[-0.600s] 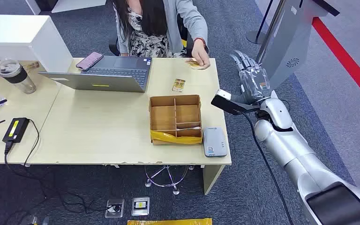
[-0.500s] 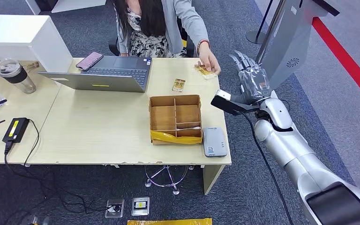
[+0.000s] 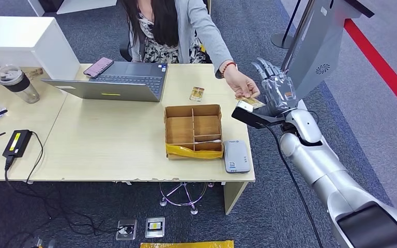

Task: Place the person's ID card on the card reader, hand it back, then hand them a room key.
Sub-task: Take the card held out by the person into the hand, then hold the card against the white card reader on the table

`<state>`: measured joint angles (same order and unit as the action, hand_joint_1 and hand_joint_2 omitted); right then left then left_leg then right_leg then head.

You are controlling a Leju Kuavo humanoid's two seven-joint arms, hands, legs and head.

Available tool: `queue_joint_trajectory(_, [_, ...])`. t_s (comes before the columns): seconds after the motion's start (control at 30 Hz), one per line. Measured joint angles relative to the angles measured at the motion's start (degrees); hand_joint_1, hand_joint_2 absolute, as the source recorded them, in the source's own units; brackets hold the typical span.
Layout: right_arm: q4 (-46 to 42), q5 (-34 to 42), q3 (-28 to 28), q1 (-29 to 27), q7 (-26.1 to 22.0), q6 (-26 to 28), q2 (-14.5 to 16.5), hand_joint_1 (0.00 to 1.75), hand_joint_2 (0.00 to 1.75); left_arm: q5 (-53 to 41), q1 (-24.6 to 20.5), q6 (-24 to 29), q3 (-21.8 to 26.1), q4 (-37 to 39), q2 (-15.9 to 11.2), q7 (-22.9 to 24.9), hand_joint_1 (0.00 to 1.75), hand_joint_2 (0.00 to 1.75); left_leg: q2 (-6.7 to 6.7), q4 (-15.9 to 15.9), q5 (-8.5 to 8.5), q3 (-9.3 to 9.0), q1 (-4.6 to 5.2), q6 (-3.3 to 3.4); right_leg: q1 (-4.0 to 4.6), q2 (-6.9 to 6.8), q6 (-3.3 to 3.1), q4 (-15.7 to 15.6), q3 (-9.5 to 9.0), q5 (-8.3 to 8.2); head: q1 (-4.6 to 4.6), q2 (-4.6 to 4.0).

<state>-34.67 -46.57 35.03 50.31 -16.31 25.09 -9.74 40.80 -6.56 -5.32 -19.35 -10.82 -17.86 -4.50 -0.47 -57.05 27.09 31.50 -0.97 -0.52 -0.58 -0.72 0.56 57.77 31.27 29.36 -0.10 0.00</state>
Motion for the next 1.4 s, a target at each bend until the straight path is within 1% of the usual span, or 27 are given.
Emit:
queue_joint_trajectory(0.1, [0.00, -0.02, -0.18, -0.06, 0.00, 0.00, 0.04, 0.00, 1.75, -0.01, 0.00, 0.06, -0.02, 0.00, 0.00, 0.00, 0.00, 0.00, 0.00, 0.00, 0.00, 0.00, 0.00, 0.00, 0.00, 0.00, 0.00, 0.00, 0.00, 0.00, -0.01, 0.00])
queue_joint_trajectory(0.13, [-0.01, -0.02, -0.24, -0.06, 0.00, 0.05, 0.05, 0.40, 1.75, -0.01, 0.00, 0.10, -0.02, 0.00, 0.00, 0.00, 0.00, 0.00, 0.00, 0.00, 0.00, 0.00, 0.00, 0.00, 0.00, 0.00, 0.00, 0.00, 0.00, 0.00, -0.01, 0.00])
queue_joint_trajectory(0.23, [-0.03, -0.01, -0.53, -0.12, -0.03, 0.27, 0.07, 1.71, 1.75, -0.01, 0.00, 0.26, -0.03, 0.00, 0.00, 0.00, 0.00, 0.00, 0.00, 0.00, 0.00, 0.00, 0.00, 0.00, 0.00, 0.00, 0.00, 0.00, 0.00, 0.00, -0.01, 0.00])
queue_joint_trajectory(0.27, [-0.04, -0.01, -0.65, -0.15, -0.05, 0.30, 0.09, 1.75, 1.75, -0.01, 0.00, 0.30, -0.05, 0.00, 0.00, 0.00, 0.00, 0.00, 0.00, 0.00, 0.00, 0.00, 0.00, 0.00, 0.00, 0.00, 0.00, 0.00, 0.00, 0.00, 0.00, 0.00])
queue_joint_trajectory(0.87, [-2.52, 1.13, -3.48, -1.24, -0.37, 0.28, -0.10, 1.75, 1.75, 0.21, 0.05, 0.85, -0.98, 0.10, -0.02, 0.00, 0.00, 0.00, 0.01, 0.00, 0.00, 0.00, 0.00, 0.00, 0.00, 0.01, 0.00, 0.00, 0.02, 0.00, 0.00, 0.00])
queue_joint_trajectory(1.1, [-5.43, 0.74, -4.50, -2.23, 0.32, -0.82, -1.21, 1.75, 1.75, 0.23, 0.15, 0.85, -1.43, 0.25, -0.02, 0.00, 0.00, 0.00, 0.03, 0.00, 0.00, 0.00, 0.00, 0.00, 0.00, 0.05, 0.00, 0.00, 0.03, 0.00, 0.00, 0.00])
queue_joint_trajectory(1.27, [-7.51, -2.85, -4.57, -3.56, 1.95, -3.37, -2.69, 1.75, 1.75, 0.46, 0.25, 0.85, -1.50, 0.33, -0.04, 0.00, 0.00, 0.00, 0.04, 0.00, 0.00, 0.00, 0.00, 0.00, 0.00, 0.05, 0.00, 0.00, 0.04, 0.00, 0.00, 0.00])
queue_joint_trajectory(1.4, [-8.72, -5.37, -4.45, -4.94, 2.32, -5.44, -4.05, 1.75, 1.75, 0.85, 0.34, 0.86, -1.81, 0.46, -0.26, 0.00, 0.00, 0.00, 0.09, 0.00, 0.02, 0.01, 0.00, -0.02, 0.00, 0.11, 0.00, 0.00, 0.07, 0.00, -0.01, 0.00])
